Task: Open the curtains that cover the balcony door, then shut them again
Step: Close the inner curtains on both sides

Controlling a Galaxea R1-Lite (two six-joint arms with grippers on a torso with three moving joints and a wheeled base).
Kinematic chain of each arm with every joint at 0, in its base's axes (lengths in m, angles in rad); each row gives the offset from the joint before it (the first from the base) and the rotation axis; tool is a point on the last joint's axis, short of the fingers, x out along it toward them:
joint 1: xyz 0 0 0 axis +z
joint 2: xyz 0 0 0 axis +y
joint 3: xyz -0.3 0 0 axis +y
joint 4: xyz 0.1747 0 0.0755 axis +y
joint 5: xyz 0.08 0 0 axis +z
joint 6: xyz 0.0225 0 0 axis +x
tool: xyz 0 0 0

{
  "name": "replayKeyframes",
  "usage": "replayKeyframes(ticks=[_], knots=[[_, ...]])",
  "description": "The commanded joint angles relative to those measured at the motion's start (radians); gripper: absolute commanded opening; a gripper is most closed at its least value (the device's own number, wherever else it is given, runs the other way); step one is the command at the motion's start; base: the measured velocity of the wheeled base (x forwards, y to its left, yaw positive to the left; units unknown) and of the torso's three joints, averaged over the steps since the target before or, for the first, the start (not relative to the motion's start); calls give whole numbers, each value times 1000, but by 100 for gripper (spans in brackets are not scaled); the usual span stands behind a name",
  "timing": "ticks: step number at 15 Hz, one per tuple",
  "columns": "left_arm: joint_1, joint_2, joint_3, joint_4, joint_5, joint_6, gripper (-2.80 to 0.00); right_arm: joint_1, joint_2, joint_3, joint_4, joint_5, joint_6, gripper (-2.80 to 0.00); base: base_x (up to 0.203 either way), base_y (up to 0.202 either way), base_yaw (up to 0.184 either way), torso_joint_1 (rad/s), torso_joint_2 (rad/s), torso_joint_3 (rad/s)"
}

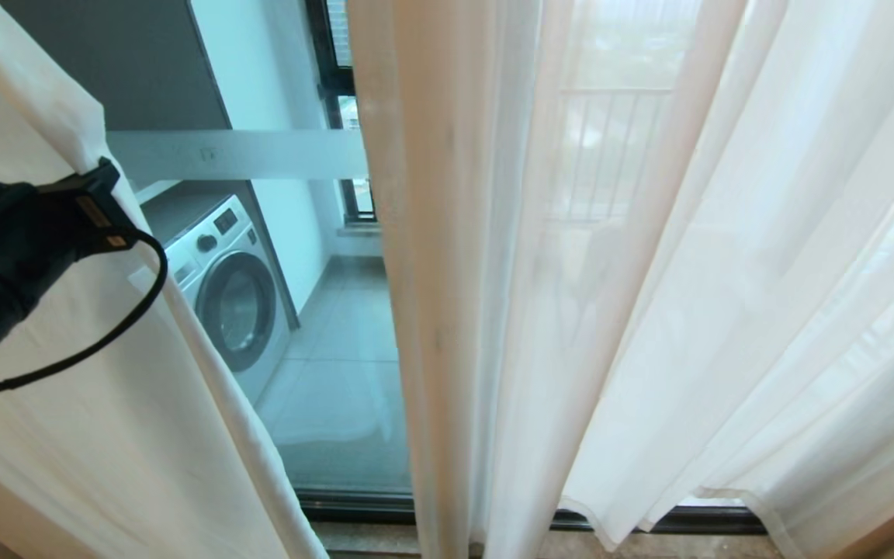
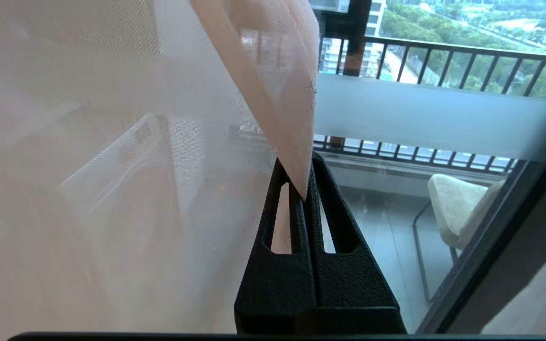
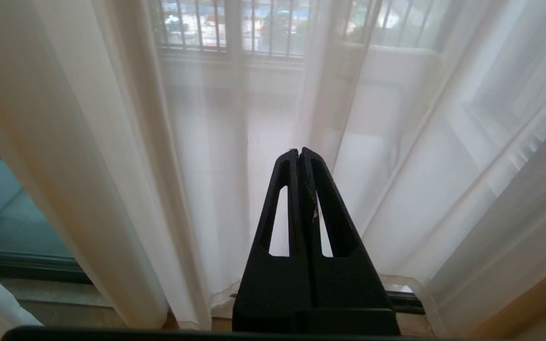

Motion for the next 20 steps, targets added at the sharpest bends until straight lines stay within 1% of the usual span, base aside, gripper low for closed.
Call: replayKeyframes(ticks=[1, 5, 7, 14, 17, 20], knots=[[0, -1, -3, -6, 2, -1, -280, 0, 0, 0, -1, 1, -1, -280, 0, -187, 1, -1, 6, 2], [0, -1, -3, -7, 2, 1, -280, 0, 1, 0, -1, 1, -1, -280, 0, -187, 2, 0, 4, 2], [0, -1, 1, -7, 2, -1, -280, 0, 0, 0, -1, 1, -1, -280, 0, -123, 2, 0, 5, 2], [2, -1, 1, -7, 2, -3, -280, 0, 2, 0, -1, 1, -1, -280, 0, 0, 0, 0, 0, 0], [0, -1, 3, -8, -1, -34, -280, 0, 0, 0, -1, 1, -1, -280, 0, 0, 0, 0, 0, 0], [-30, 1, 2, -51, -3, -35, -280, 0, 2, 0, -1, 1, -1, -280, 0, 0, 0, 0, 0, 0]])
